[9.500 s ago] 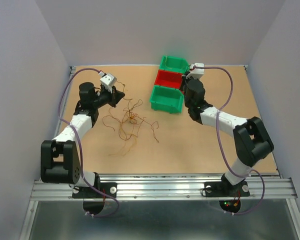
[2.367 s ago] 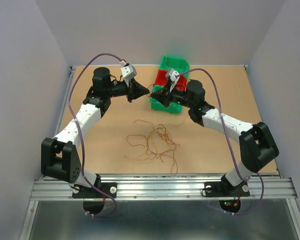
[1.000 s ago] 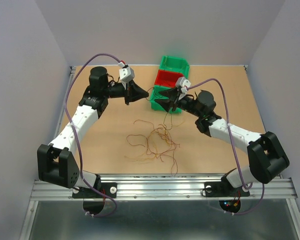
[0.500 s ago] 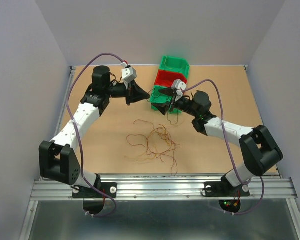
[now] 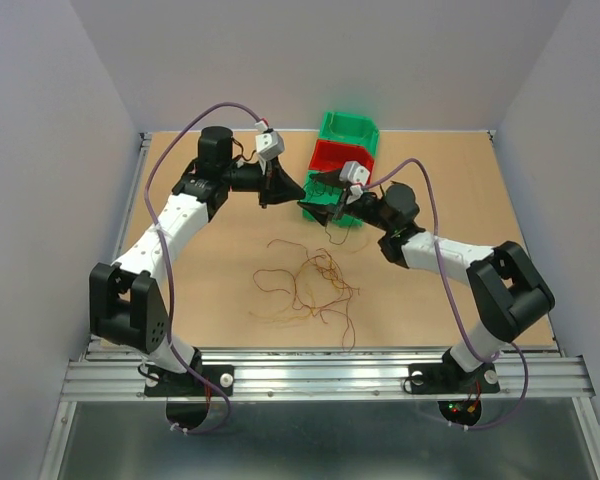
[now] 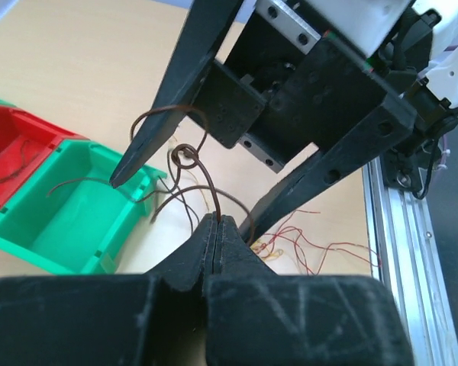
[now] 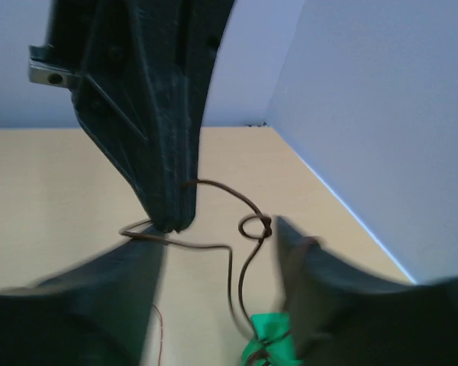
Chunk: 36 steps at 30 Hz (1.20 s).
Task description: Untangle the cables
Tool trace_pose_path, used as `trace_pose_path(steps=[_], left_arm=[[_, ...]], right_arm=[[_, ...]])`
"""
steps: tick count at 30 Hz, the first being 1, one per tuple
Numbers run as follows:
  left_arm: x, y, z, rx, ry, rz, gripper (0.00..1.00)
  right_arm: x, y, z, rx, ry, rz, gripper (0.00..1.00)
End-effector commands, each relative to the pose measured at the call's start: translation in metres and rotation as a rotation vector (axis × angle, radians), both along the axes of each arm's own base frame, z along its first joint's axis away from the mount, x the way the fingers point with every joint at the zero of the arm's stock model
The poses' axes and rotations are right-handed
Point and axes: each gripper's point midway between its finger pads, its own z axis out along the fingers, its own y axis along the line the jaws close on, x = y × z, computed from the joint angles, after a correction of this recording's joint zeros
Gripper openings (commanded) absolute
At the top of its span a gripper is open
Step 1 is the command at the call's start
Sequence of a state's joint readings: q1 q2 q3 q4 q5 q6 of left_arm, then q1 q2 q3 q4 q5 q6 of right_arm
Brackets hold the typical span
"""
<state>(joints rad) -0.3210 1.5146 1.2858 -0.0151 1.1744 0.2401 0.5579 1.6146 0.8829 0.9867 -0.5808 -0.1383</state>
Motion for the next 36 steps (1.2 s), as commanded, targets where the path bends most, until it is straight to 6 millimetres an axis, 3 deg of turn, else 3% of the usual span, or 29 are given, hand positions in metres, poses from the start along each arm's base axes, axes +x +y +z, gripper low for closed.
trace_pose_path(steps=[1, 2, 3, 4, 5, 6, 10, 15, 17, 18, 20, 23, 24, 25, 26, 28, 29, 30, 32, 36], left_arm=[[-0.004, -0.006, 0.01, -0.012, -0.002, -0.055, 0.0], [-0.005, -0.007, 0.009, -0.012, 0.0, -0.062, 0.0], [-0.004, -0.007, 0.007, -0.008, 0.011, -0.065, 0.0], [-0.003, -0.007, 0.006, -0.006, 0.012, -0.067, 0.0], [-0.003, -0.007, 0.006, -0.002, 0.008, -0.064, 0.0], [-0.002, -0.007, 0.005, 0.002, 0.006, -0.063, 0.0], [0.002, -0.006, 0.004, 0.012, -0.013, -0.044, 0.0], [0.012, 0.002, 0.006, 0.011, -0.065, 0.044, 0.28], [0.021, 0.01, 0.023, -0.028, -0.13, 0.116, 0.44], [0.023, 0.016, 0.017, -0.033, -0.108, 0.148, 0.5], [0.027, 0.022, 0.021, -0.048, -0.131, 0.189, 0.54], [0.03, 0.035, 0.037, -0.099, -0.179, 0.24, 0.57], [0.031, 0.039, 0.033, -0.103, -0.171, 0.252, 0.59], [0.031, 0.042, 0.035, -0.111, -0.182, 0.259, 0.59], [0.033, 0.047, 0.04, -0.12, -0.208, 0.276, 0.6], [0.035, 0.05, 0.036, -0.118, -0.217, 0.295, 0.62], [0.036, 0.052, 0.037, -0.118, -0.229, 0.31, 0.62], [0.037, 0.052, 0.035, -0.115, -0.235, 0.313, 0.63], [0.038, 0.052, 0.033, -0.114, -0.235, 0.31, 0.64], [0.044, 0.051, 0.023, -0.103, -0.224, 0.311, 0.64]], right_arm=[[-0.006, 0.008, 0.054, 0.085, -0.201, 0.002, 0.5], [-0.007, 0.01, 0.054, 0.086, -0.202, 0.005, 0.38], [-0.008, 0.01, 0.053, 0.084, -0.205, 0.007, 0.19], [-0.009, 0.011, 0.052, 0.083, -0.204, 0.01, 0.18], [-0.01, 0.01, 0.051, 0.084, -0.204, 0.013, 0.06], [-0.013, 0.01, 0.052, 0.089, -0.211, 0.018, 0.01], [-0.016, 0.005, 0.045, 0.094, -0.197, 0.001, 0.01], [0.007, -0.015, 0.038, 0.147, -0.071, -0.17, 0.01], [0.021, -0.022, 0.036, 0.154, -0.025, -0.24, 0.0], [0.027, -0.022, 0.035, 0.149, 0.011, -0.252, 0.01], [0.039, -0.026, 0.038, 0.153, 0.037, -0.268, 0.0], [0.057, -0.028, 0.052, 0.175, 0.078, -0.283, 0.01], [0.062, -0.028, 0.056, 0.172, 0.096, -0.287, 0.01], [0.067, -0.027, 0.077, 0.196, 0.078, -0.283, 0.01], [0.073, -0.028, 0.085, 0.213, 0.095, -0.284, 0.01], [0.083, -0.03, 0.096, 0.226, 0.12, -0.307, 0.01], [0.088, -0.03, 0.122, 0.263, 0.099, -0.307, 0.01], [0.095, -0.031, 0.124, 0.265, 0.128, -0.333, 0.01], [0.108, -0.032, 0.152, 0.31, 0.119, -0.357, 0.01], [0.143, -0.039, 0.17, 0.365, 0.15, -0.395, 0.0]])
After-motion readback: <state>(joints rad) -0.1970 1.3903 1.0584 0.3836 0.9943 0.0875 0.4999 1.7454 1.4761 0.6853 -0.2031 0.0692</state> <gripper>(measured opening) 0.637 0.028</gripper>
